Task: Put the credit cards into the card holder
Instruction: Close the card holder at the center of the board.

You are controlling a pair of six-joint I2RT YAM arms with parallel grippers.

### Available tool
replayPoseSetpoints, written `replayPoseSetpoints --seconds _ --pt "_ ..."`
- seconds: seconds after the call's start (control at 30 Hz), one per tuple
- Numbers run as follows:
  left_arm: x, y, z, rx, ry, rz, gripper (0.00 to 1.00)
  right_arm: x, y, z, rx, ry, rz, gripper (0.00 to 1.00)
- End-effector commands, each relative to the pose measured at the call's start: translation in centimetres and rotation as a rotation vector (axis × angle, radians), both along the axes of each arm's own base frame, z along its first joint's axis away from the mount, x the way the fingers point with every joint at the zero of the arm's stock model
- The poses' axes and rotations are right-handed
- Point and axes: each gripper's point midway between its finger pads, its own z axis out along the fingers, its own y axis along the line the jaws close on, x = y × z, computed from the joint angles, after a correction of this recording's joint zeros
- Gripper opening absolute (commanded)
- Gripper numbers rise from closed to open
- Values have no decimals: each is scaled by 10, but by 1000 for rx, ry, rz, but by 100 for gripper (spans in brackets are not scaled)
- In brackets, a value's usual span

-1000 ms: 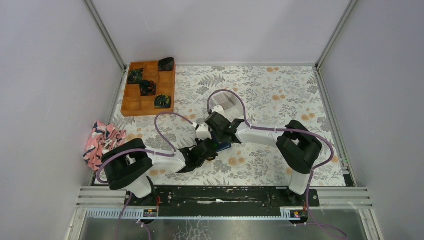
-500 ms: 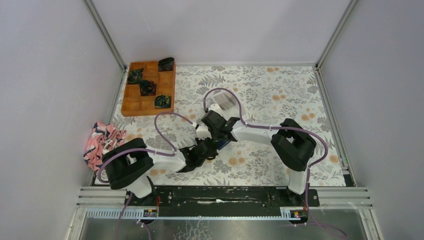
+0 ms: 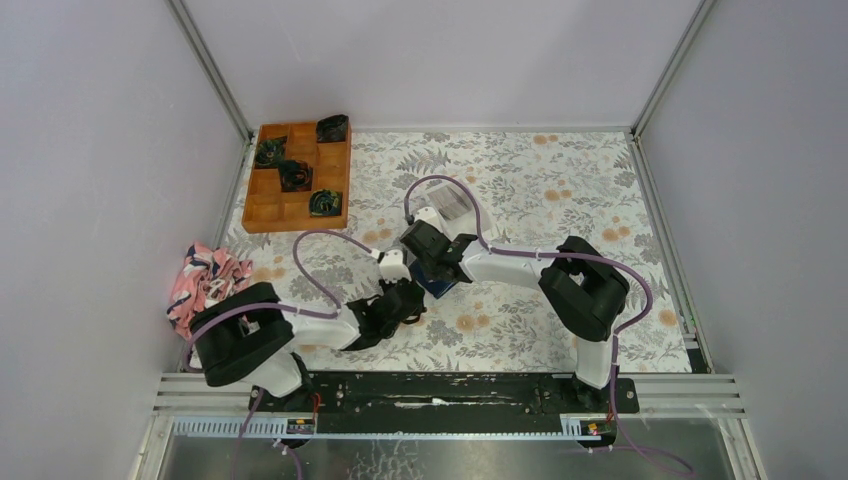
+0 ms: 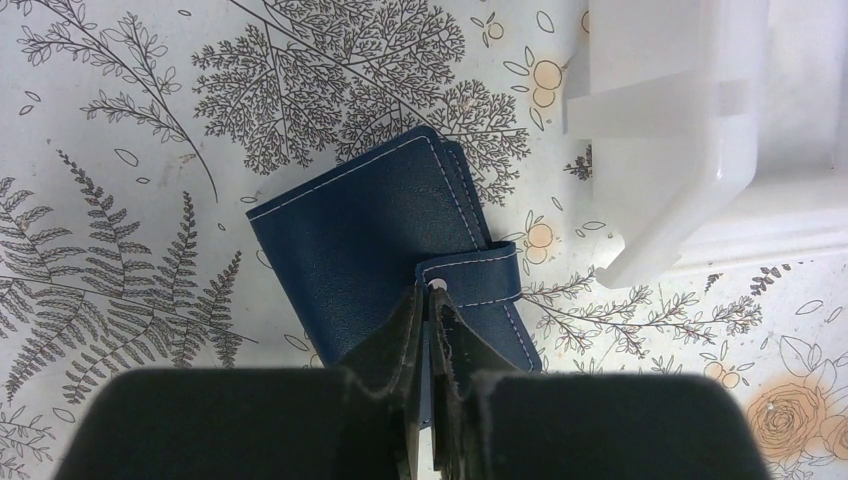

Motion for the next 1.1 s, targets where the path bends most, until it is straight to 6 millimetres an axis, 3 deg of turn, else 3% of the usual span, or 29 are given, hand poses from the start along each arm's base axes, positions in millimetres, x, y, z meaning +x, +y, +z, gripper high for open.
replayPoseSetpoints --seconds 0.0,0.3,0.47,1.07 --pt "10 21 17 -11 -74 105 13 -21 1 -19 -13 77 28 8" --pt "16 22 9 11 -63 108 14 -19 5 -19 -8 77 32 10" --pt "19 21 -1 29 -45 107 14 -16 6 -12 -1 57 28 16" --pt "22 23 -15 43 -16 105 13 -9 11 0 10 29 30 19"
